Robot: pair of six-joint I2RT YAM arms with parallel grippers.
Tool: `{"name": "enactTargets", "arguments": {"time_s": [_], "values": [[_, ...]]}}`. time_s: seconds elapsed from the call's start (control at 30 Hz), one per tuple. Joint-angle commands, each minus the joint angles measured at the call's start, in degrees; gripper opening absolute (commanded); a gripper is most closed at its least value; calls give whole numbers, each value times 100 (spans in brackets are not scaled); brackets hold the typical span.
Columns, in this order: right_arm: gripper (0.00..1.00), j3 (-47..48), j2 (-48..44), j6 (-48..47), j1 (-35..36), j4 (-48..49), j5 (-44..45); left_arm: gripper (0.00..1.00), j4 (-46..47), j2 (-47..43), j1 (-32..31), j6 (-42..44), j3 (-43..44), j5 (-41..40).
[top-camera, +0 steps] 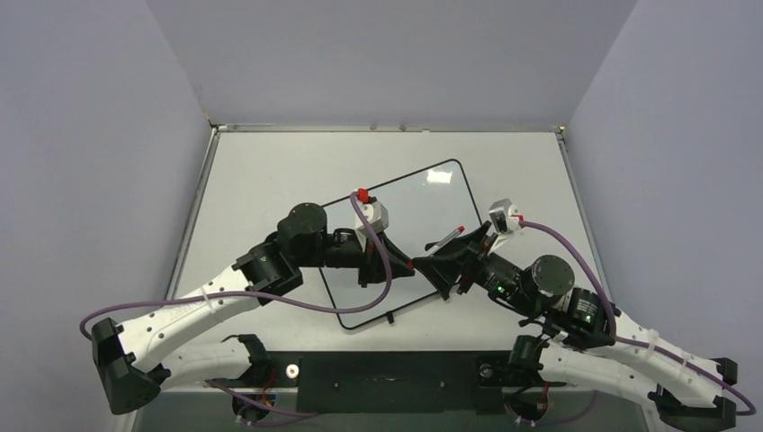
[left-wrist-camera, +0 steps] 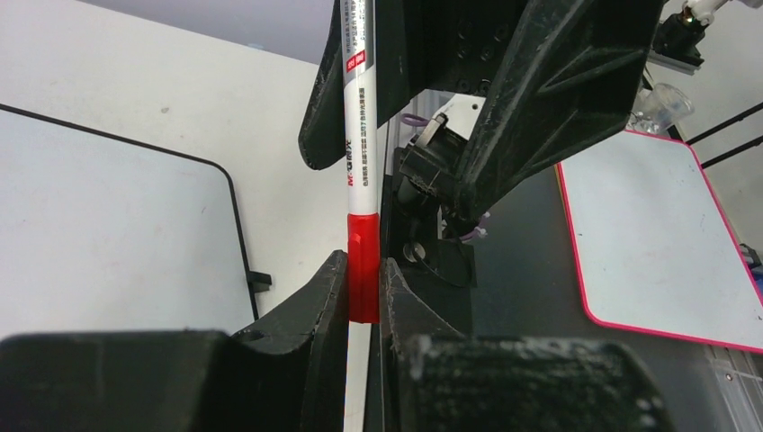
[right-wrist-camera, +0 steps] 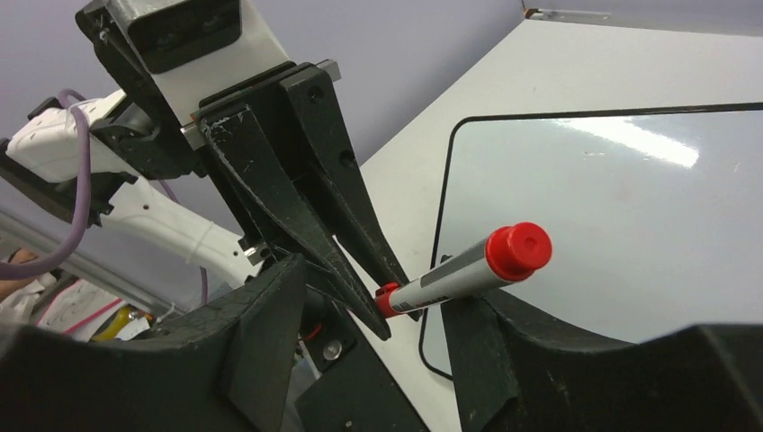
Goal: Write a sentence on the whiteboard
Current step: Open the pen cap.
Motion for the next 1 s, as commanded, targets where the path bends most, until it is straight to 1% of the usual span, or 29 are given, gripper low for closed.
{"name": "enactTargets", "arguments": {"time_s": [0.0,0.2,0.27,0.3,0.33,0.37,0.4,0.43,0.5,0.63,0.67,0.7,0.73,0.8,0.87,0.97], "values": [[51,265,180,-258,-65,226,-648,0,-368,-193,-4,262,301,225],[39,306,299,-356,-181,267,-973,0,-517,-340,-4,359,292,180],[33,303,327,-359,-257,266,-1045,0,-577,-357,-4,387,298,136],[28,299,338,-360,-329,267,-1118,0,-597,-375,-4,400,299,129],[25,291,346,-336,-421,271,-1151,0,-601,-380,0,402,289,110],[18,293,362,-326,-469,271,-1228,0,-609,-388,4,409,279,103],[15,277,367,-296,-555,290,-1267,0,-609,-407,4,411,273,95],[9,268,376,-280,-597,302,-1343,0,-608,-418,5,417,258,78],[0,228,393,-212,-702,356,-1422,0,-610,-448,5,402,234,8],[0,176,451,-22,-835,407,-1334,0,-590,-484,5,312,238,-218],[0,151,464,11,-858,421,-1285,7,-545,-497,5,288,214,-328],[0,135,478,80,-872,429,-1209,10,-514,-507,0,237,198,-367],[0,96,477,124,-891,470,-1179,17,-407,-540,-2,215,145,-420],[0,20,482,243,-912,549,-1076,25,-222,-605,0,140,37,-472],[0,-51,476,323,-919,651,-1051,28,-47,-649,3,68,-77,-496],[0,-105,481,396,-929,720,-1042,30,176,-679,5,-48,-194,-485]]}}
